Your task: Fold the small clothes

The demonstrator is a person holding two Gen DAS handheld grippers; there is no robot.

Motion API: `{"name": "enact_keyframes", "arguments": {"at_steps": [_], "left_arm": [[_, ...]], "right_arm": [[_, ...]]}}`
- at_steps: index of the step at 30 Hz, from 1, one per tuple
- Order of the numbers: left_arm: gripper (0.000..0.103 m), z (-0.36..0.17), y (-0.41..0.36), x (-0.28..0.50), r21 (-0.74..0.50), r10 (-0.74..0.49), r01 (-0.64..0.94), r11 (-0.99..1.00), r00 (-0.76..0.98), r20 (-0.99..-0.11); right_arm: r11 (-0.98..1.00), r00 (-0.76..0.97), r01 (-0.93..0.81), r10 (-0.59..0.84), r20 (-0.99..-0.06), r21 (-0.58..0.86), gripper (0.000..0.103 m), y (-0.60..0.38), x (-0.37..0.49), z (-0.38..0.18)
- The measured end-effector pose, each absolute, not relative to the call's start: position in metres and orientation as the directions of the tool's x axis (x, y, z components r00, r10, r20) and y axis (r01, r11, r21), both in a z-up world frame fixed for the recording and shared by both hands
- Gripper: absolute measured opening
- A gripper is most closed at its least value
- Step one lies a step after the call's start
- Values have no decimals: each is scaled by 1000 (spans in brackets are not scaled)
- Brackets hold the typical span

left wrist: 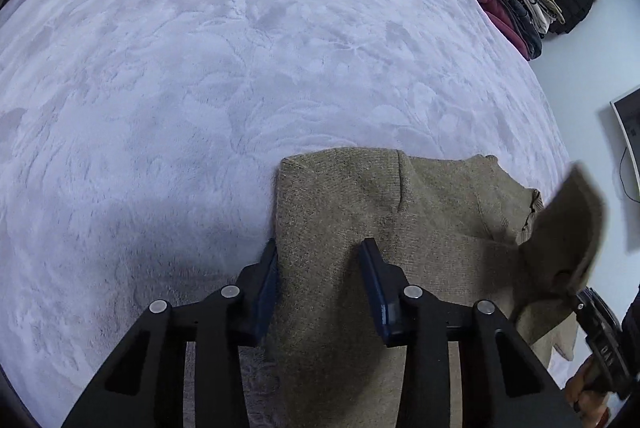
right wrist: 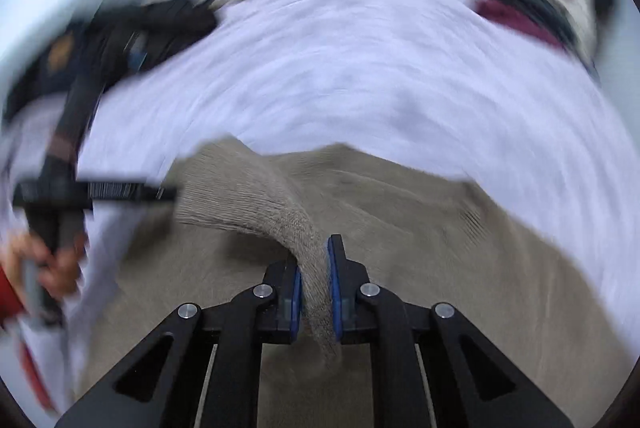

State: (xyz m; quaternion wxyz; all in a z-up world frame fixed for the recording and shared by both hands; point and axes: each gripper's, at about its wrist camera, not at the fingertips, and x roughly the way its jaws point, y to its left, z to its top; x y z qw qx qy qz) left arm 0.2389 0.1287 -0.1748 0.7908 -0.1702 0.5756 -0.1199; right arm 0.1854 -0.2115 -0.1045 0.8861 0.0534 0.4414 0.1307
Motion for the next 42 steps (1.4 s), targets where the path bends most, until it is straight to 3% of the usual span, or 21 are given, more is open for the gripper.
{"name": "enact_keyframes", "arguments": {"at_steps": [4, 6, 9, 10, 11, 12, 13, 17, 21, 24, 25, 26, 27, 29, 35, 36, 37, 38, 40, 41, 42], "left_arm": [[40, -178, 129, 240, -402, -378, -17, 915, 305, -874], [32, -180, 130, 241, -398, -371, -26, 917, 308, -876], [11, -178, 129, 241, -384, -354, -33, 923, 321, -878], [11, -176, 129, 240, -380, -346, -42, 924, 330, -878], [10, -173, 130, 239, -377, -338, -53, 925, 342, -877], [10, -169, 132, 238, -375, -331, -61, 925, 355, -874], [10, -165, 136, 238, -373, -322, -70, 925, 376, -869], [10, -169, 144, 240, -350, -298, -77, 934, 375, -878], [12, -178, 145, 238, -337, -281, -94, 937, 374, -884], [41, -169, 152, 230, -304, -241, -119, 945, 374, -895], [56, -163, 154, 224, -295, -234, -111, 949, 379, -895], [58, -157, 157, 215, -304, -247, -97, 948, 381, -891], [58, -153, 159, 207, -318, -267, -82, 945, 373, -889], [58, -152, 160, 190, -353, -318, -51, 934, 328, -889], [58, -175, 136, 168, -410, -403, 6, 912, 203, -892], [53, -176, 132, 168, -415, -410, 16, 910, 198, -890], [34, -177, 128, 167, -417, -415, 31, 908, 194, -889], [28, -178, 126, 166, -416, -416, 41, 908, 188, -890], [13, -172, 128, 161, -408, -412, 64, 911, 205, -888], [13, -169, 130, 161, -407, -413, 76, 910, 214, -885], [13, -166, 134, 161, -409, -417, 86, 909, 225, -880]], "right_arm": [[811, 517, 149, 424, -744, 566, 24, -315, 162, -145], [779, 508, 232, 414, -756, 583, 64, -343, 150, -156], [703, 539, 264, 460, -706, 660, 66, -367, 144, -162], [664, 538, 304, 472, -698, 683, 65, -375, 148, -167], [629, 539, 337, 481, -692, 700, 60, -380, 150, -172], [585, 540, 374, 493, -682, 719, 29, -386, 153, -177], [574, 536, 386, 497, -682, 722, 9, -387, 157, -178], [684, 564, 202, 504, -654, 701, 8, -366, 174, -145], [791, 499, 218, 412, -762, 571, 9, -372, 176, -167], [727, 498, 300, 432, -752, 617, 14, -392, 158, -186], [722, 509, 315, 419, -752, 616, 19, -396, 152, -183], [723, 513, 321, 410, -754, 612, 31, -398, 145, -179], [717, 513, 318, 420, -749, 620, 44, -398, 137, -174], [698, 502, 299, 464, -729, 650, 55, -390, 125, -169], [565, 406, 228, 685, -605, 793, 55, -322, 110, -187], [559, 394, 227, 696, -601, 797, 55, -308, 115, -193], [553, 387, 229, 703, -597, 801, 55, -295, 119, -199], [545, 393, 234, 705, -591, 805, 55, -284, 125, -203], [518, 414, 261, 702, -579, 814, 37, -276, 136, -209], [501, 411, 278, 709, -573, 820, 5, -277, 142, -211], [475, 411, 285, 724, -554, 833, 6, -275, 146, -211]]}}
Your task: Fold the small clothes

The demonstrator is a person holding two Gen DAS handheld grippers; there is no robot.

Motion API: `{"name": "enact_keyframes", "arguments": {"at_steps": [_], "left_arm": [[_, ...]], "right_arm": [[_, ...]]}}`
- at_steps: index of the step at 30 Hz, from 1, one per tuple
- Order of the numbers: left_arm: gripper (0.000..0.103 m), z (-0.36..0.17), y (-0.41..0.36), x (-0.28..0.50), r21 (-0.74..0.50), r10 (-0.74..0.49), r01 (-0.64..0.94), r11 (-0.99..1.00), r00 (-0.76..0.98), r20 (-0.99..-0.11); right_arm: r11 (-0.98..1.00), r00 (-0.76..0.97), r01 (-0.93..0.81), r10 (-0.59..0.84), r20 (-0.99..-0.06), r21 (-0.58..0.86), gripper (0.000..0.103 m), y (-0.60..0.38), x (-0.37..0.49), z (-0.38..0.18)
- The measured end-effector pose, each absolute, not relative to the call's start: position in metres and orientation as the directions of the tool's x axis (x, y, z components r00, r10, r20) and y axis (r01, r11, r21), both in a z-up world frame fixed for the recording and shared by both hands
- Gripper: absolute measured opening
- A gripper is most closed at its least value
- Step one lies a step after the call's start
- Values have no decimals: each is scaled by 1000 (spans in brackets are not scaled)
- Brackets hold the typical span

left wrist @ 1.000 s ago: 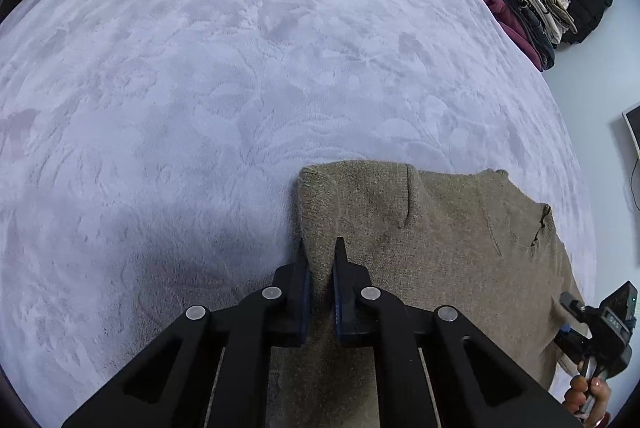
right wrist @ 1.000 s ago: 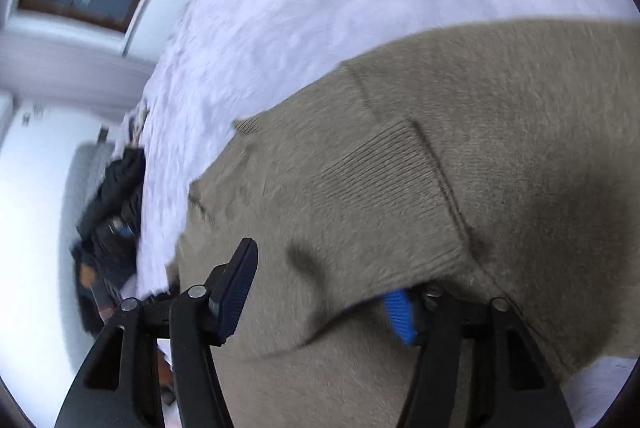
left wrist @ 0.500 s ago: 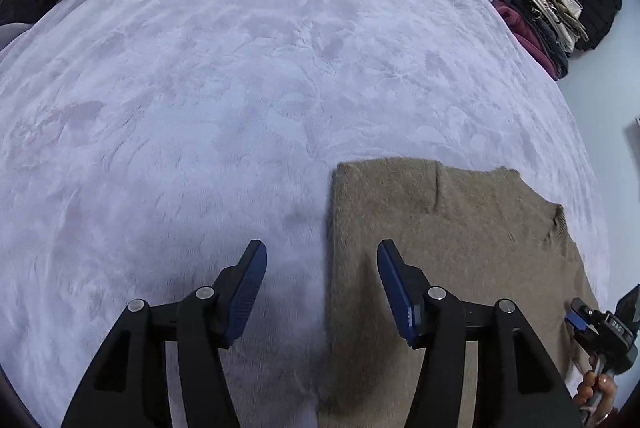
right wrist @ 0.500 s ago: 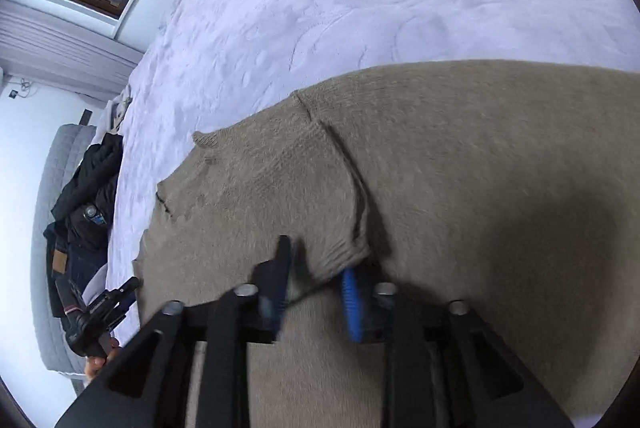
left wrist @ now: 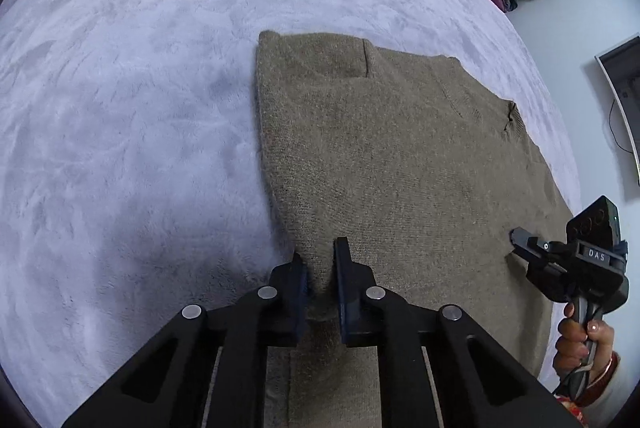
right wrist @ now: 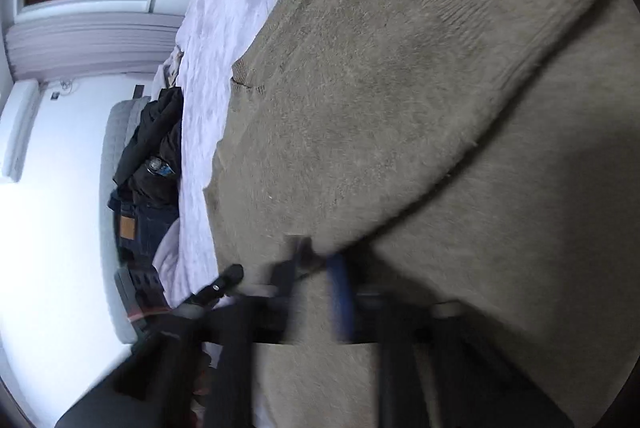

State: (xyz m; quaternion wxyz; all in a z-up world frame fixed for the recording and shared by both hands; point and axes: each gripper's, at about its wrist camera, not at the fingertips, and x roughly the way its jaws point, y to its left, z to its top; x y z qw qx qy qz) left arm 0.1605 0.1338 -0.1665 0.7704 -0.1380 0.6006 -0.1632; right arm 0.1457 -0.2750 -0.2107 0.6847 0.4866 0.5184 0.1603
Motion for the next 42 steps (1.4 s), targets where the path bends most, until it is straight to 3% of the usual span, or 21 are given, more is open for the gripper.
{"name": "enact_keyframes", "arguments": {"at_steps": [3, 7, 10, 13, 17, 18, 19, 20, 34, 42], "left_arm": [[13, -170, 147, 161, -367, -383, 109, 924, 245, -891], [14, -185, 170, 159, -407, -398, 22, 913, 259, -880], [14, -180, 175, 150, -325, -310, -15, 946, 265, -913], [14, -170, 167, 137, -239, -232, 4, 971, 256, -938], [17, -151, 142, 117, -173, -179, 46, 984, 273, -945], [44, -146, 134, 113, -166, -176, 57, 984, 275, -945], [79, -141, 124, 108, -159, -172, 68, 985, 286, -943], [86, -135, 114, 102, -156, -172, 77, 985, 318, -932], [87, -131, -48, 79, -107, -174, 255, 961, 257, -951], [87, -134, -124, 70, -128, -201, 311, 942, 216, -955]], "right_arm": [[503, 422, 205, 729, -539, 840, 6, -266, 151, -193], [620, 349, 218, 672, -653, 754, 6, -260, 145, -213], [570, 386, 250, 682, -620, 783, 9, -272, 133, -215], [591, 390, 272, 654, -648, 760, 17, -286, 118, -208], [609, 440, 312, 587, -680, 729, 42, -321, 103, -192], [617, 451, 319, 569, -687, 720, 43, -328, 101, -187], [622, 460, 323, 555, -693, 713, 43, -338, 98, -183], [627, 465, 328, 545, -698, 707, 43, -346, 95, -180], [579, 512, 421, 483, -710, 698, 47, -428, 23, -176], [462, 610, 548, 351, -711, 698, 47, -522, -50, -179]]}}
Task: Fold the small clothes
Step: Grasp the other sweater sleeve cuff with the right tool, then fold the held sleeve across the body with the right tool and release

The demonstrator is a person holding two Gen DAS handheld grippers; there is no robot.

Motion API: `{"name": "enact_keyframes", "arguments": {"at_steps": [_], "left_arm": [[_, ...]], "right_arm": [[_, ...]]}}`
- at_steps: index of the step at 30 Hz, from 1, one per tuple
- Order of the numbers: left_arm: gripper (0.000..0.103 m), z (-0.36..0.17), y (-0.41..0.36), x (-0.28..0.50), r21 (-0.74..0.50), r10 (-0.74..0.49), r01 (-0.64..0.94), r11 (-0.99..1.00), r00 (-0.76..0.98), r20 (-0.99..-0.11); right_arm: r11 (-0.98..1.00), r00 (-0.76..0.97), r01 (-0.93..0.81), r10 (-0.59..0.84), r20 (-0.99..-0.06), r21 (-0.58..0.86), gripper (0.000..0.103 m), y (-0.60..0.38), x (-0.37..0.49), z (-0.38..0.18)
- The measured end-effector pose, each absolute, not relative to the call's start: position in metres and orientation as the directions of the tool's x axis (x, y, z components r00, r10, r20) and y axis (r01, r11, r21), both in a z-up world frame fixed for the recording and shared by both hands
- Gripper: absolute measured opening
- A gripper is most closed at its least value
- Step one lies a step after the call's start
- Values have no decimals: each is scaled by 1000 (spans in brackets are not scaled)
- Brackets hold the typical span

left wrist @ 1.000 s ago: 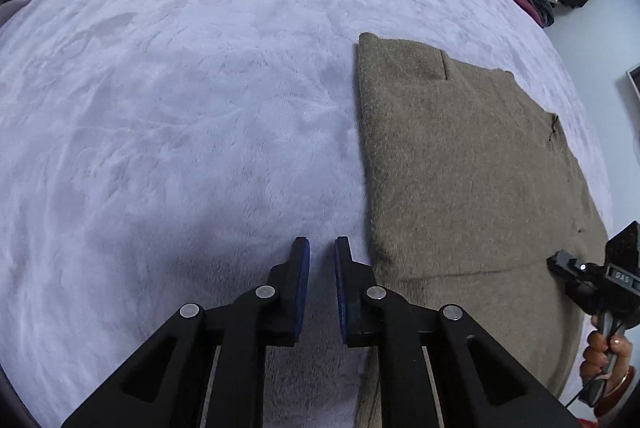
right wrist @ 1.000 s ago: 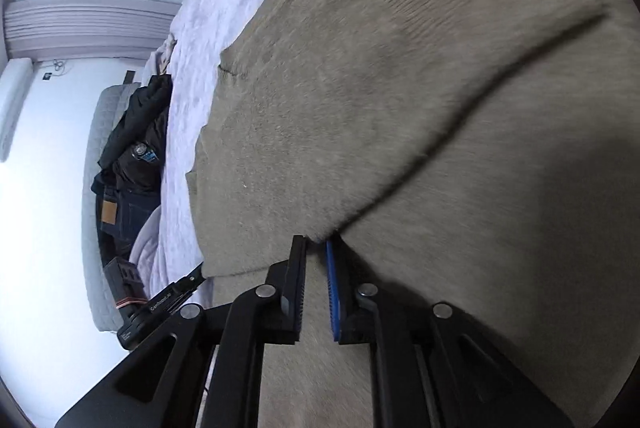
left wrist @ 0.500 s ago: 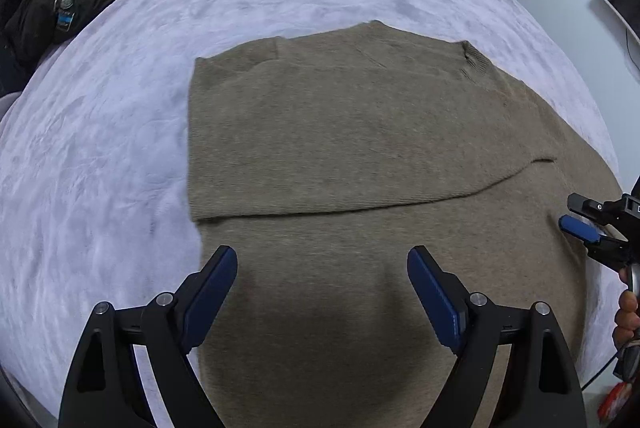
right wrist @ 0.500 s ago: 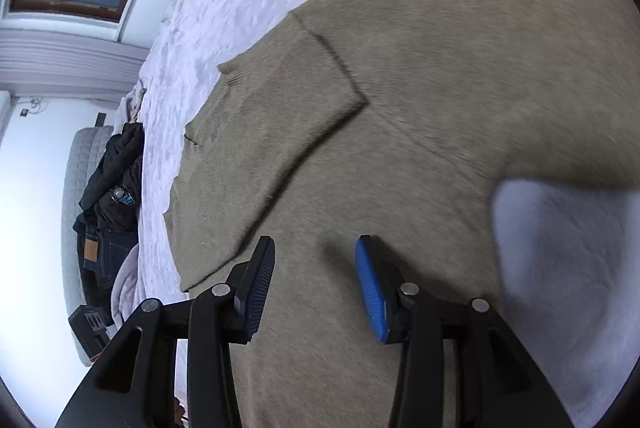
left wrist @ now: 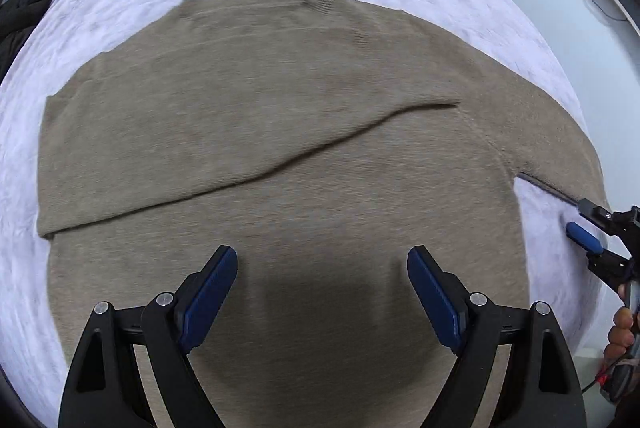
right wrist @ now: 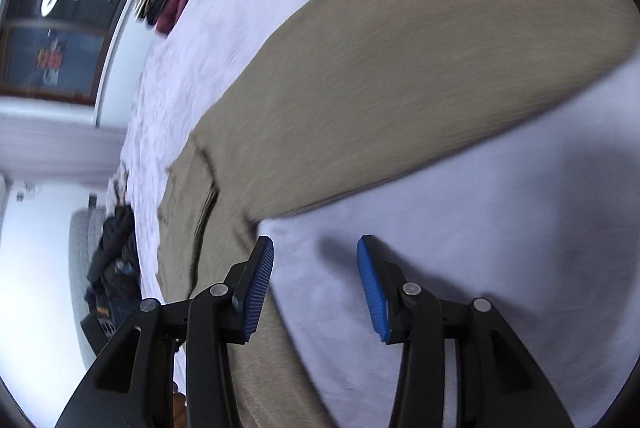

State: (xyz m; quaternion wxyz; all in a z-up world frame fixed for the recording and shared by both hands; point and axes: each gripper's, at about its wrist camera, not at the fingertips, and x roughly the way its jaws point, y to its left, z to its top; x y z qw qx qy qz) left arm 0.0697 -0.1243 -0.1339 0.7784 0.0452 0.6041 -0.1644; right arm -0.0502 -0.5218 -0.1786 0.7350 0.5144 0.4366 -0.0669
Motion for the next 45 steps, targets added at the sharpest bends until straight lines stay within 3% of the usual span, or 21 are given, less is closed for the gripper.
{"name": "enact_keyframes", "arguments": {"at_steps": [9, 17, 19, 20, 21, 28, 33, 40, 45], "left_arm": [[87, -132, -190, 70, -157, -251, 393, 906, 200, -947], [87, -126, -222, 67, -157, -277, 420, 894, 241, -930], [87, -124, -221, 67, -157, -281, 413, 897, 261, -923], [87, -124, -223, 70, -158, -282, 408, 899, 263, -923], [87, -125, -222, 72, -163, -284, 404, 900, 260, -923], [87, -121, -192, 84, -189, -294, 364, 912, 261, -920], [87, -122, -163, 98, -186, -279, 311, 932, 288, -916], [87, -122, -96, 116, -165, -233, 217, 962, 339, -911], [87, -127, -38, 125, -138, -174, 122, 983, 369, -913]], "right_arm": [[250, 745, 601, 170, -645, 759, 47, -613, -109, -184], [52, 843, 527, 98, -529, 848, 47, -650, -111, -199], [-2, 867, 490, 106, -487, 871, 38, -656, -108, -203], [-30, 880, 467, 113, -461, 884, 21, -659, -105, -206], [-59, 893, 443, 121, -435, 894, 10, -661, -102, -208], [-111, 961, 211, 207, -186, 971, 6, -640, -53, -186], [-7, 932, 107, 349, -98, 994, 6, -599, 16, -145], [262, 789, -6, 594, -157, 965, 7, -490, 132, -95], [467, 627, -86, 712, -316, 880, 7, -381, 194, -87]]}}
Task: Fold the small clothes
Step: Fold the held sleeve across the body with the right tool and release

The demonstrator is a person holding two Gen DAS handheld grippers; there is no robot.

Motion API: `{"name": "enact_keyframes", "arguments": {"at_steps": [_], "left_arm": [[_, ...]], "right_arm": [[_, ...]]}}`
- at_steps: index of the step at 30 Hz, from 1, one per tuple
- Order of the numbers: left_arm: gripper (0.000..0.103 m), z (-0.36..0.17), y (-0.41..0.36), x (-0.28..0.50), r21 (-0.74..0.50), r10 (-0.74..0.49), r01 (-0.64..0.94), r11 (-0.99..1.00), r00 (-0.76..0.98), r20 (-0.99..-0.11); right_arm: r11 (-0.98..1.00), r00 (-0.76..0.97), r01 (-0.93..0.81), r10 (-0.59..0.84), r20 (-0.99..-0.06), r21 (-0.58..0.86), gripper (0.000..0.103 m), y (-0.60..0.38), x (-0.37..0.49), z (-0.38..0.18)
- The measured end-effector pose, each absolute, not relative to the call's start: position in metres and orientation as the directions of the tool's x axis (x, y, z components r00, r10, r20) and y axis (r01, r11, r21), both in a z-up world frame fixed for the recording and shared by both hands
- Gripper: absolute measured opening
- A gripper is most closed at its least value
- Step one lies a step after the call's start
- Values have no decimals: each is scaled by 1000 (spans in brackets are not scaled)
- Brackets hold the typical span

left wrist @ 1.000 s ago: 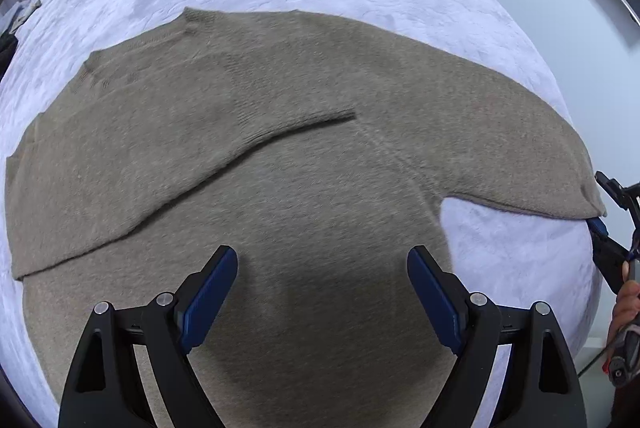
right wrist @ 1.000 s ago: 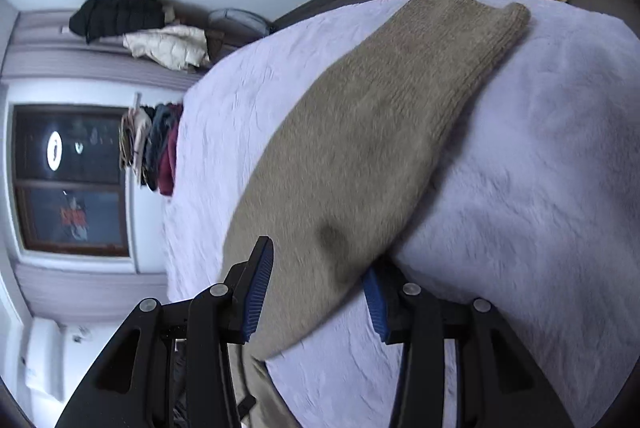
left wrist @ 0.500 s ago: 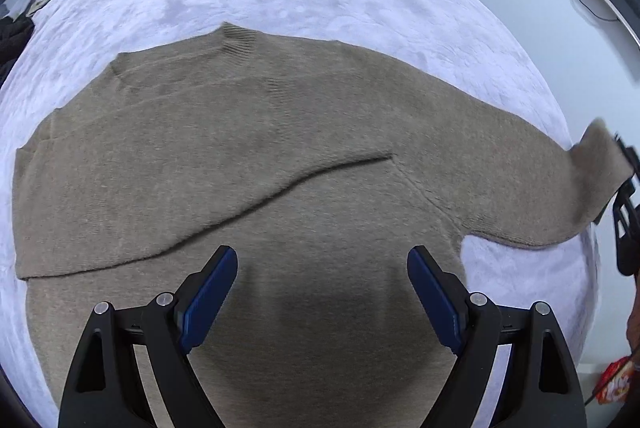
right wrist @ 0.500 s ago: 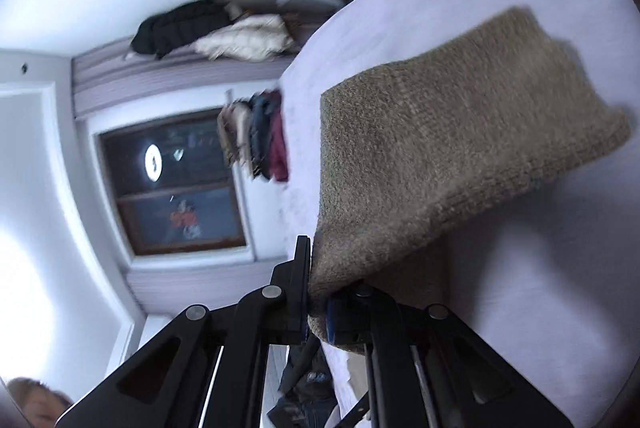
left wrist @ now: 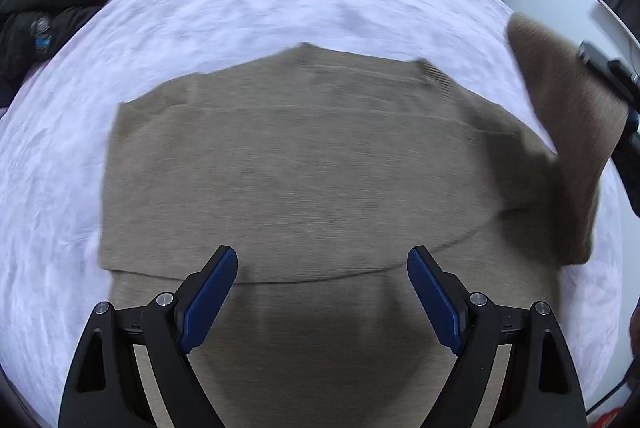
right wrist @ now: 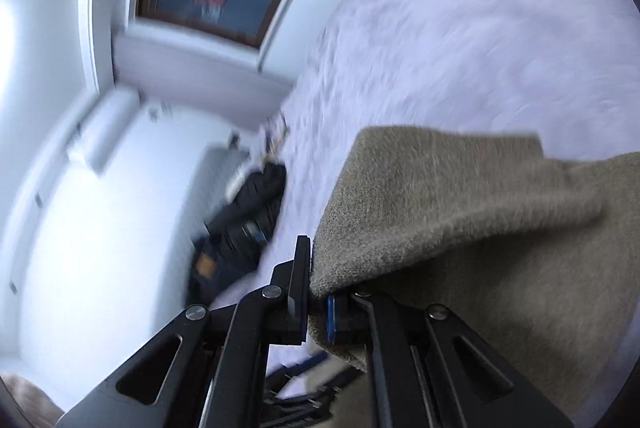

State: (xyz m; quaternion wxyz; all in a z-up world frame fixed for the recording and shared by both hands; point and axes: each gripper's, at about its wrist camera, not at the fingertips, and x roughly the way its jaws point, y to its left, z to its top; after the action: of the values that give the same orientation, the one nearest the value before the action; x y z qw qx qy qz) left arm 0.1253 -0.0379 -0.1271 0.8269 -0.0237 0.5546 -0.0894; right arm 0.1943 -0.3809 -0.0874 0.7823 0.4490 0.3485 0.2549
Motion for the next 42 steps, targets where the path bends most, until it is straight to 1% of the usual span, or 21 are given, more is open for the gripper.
{"name": "enact_keyframes", "arguments": {"at_steps": [3, 7, 8, 9, 10, 11, 12, 16, 17, 18, 19, 20, 24, 26, 29, 31, 32, 33, 34, 38, 42], "left_arm": [[87, -135, -8, 129, -132, -149, 71, 989, 366, -918], [87, -147, 16, 131, -156, -163, 47, 987, 346, -924], [87, -150, 18, 132, -168, -174, 49, 985, 343, -923], [87, -151, 19, 134, -177, -185, 55, 983, 343, -921], [87, -152, 20, 134, -188, -197, 60, 980, 342, -919], [87, -152, 21, 135, -197, -206, 63, 978, 342, -917], [87, -153, 22, 135, -204, -213, 64, 977, 343, -915], [87, -152, 28, 134, -227, -231, 53, 973, 345, -910], [87, -151, 29, 132, -231, -233, 49, 972, 345, -909], [87, -149, 32, 130, -236, -237, 45, 971, 347, -907], [87, -148, 36, 129, -245, -244, 42, 969, 350, -905], [87, -147, 39, 128, -251, -249, 42, 967, 352, -902], [87, -144, 60, 125, -247, -237, 20, 969, 371, -898], [87, -144, 75, 122, -244, -222, -12, 970, 374, -900], [87, -144, 97, 117, -227, -188, -59, 972, 379, -906], [87, -145, 105, 116, -215, -172, -76, 974, 376, -910], [87, -145, 109, 115, -214, -169, -82, 973, 371, -913], [87, -144, 111, 115, -217, -172, -83, 973, 370, -913], [87, -143, 111, 115, -221, -178, -78, 972, 371, -912], [87, -137, 102, 119, -255, -227, -25, 967, 377, -898], [87, -135, 73, 138, -266, -261, 41, 963, 381, -887]], "right_arm": [[609, 498, -122, 720, -483, 783, 7, -312, 214, -106], [778, 357, -138, 616, -702, 613, 9, -252, 220, -148], [815, 331, -129, 573, -750, 565, 15, -243, 218, -158], [838, 315, -113, 539, -781, 533, 32, -240, 213, -166], [835, 317, -100, 542, -778, 541, 37, -242, 208, -171], [814, 329, -82, 567, -755, 576, 46, -246, 204, -171], [794, 348, -49, 582, -735, 606, 50, -253, 201, -169], [694, 487, 134, 575, -657, 707, 49, -302, 192, -161], [640, 506, 189, 587, -632, 745, 43, -311, 196, -164], [572, 521, 239, 607, -600, 785, 16, -321, 202, -171], [554, 524, 251, 612, -593, 794, 7, -323, 207, -172], [579, 530, 228, 601, -598, 783, 7, -318, 210, -165], [774, 499, -95, 581, -643, 626, 7, -255, 220, -121], [808, 454, -217, 580, -676, 548, 7, -216, 217, -115], [819, 358, -385, 557, -749, 425, 11, -157, 210, -124], [833, 290, -446, 480, -828, 327, 23, -126, 205, -142], [837, 275, -458, 455, -847, 301, 36, -119, 201, -150], [842, 273, -458, 438, -857, 284, 41, -116, 196, -153], [844, 280, -448, 447, -850, 296, 42, -119, 191, -151], [850, 300, -289, 517, -802, 441, 42, -176, 169, -144], [817, 367, 60, 517, -773, 574, 42, -275, 138, -158]]}}
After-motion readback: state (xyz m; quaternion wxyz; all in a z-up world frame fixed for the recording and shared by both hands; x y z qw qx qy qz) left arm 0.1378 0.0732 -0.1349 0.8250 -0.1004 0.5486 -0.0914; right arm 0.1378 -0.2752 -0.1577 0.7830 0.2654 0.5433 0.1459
